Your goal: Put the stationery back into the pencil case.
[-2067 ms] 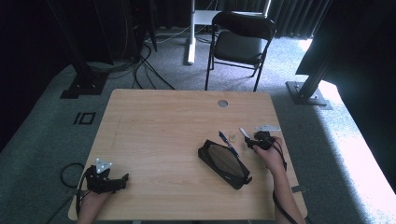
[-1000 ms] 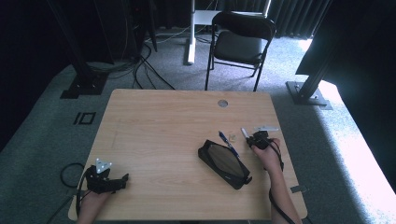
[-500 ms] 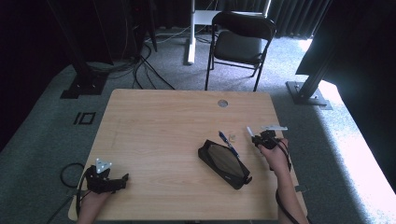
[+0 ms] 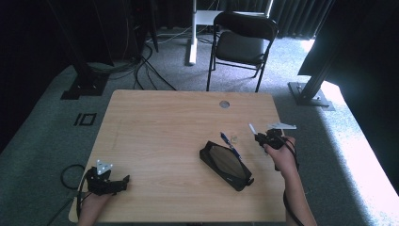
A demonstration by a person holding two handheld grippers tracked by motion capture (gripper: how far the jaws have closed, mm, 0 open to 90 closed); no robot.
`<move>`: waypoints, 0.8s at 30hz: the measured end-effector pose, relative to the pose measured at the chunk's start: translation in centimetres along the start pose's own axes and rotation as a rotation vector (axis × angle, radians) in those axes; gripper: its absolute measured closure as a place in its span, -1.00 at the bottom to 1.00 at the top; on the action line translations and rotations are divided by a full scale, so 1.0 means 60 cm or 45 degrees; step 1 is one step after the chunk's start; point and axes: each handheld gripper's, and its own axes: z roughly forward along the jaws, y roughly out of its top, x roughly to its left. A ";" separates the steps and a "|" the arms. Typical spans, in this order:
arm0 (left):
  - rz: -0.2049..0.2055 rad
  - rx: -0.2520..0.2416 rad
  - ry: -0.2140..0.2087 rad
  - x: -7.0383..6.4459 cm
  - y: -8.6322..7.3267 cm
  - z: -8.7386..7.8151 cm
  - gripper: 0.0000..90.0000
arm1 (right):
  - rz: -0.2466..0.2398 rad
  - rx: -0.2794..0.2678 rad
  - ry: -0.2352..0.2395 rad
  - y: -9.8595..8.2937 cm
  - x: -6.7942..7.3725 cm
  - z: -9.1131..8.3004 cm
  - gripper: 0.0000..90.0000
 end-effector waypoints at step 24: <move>0.000 0.000 0.000 0.000 0.000 0.000 -0.99 | -0.098 -0.121 0.212 0.029 0.066 -0.079 0.74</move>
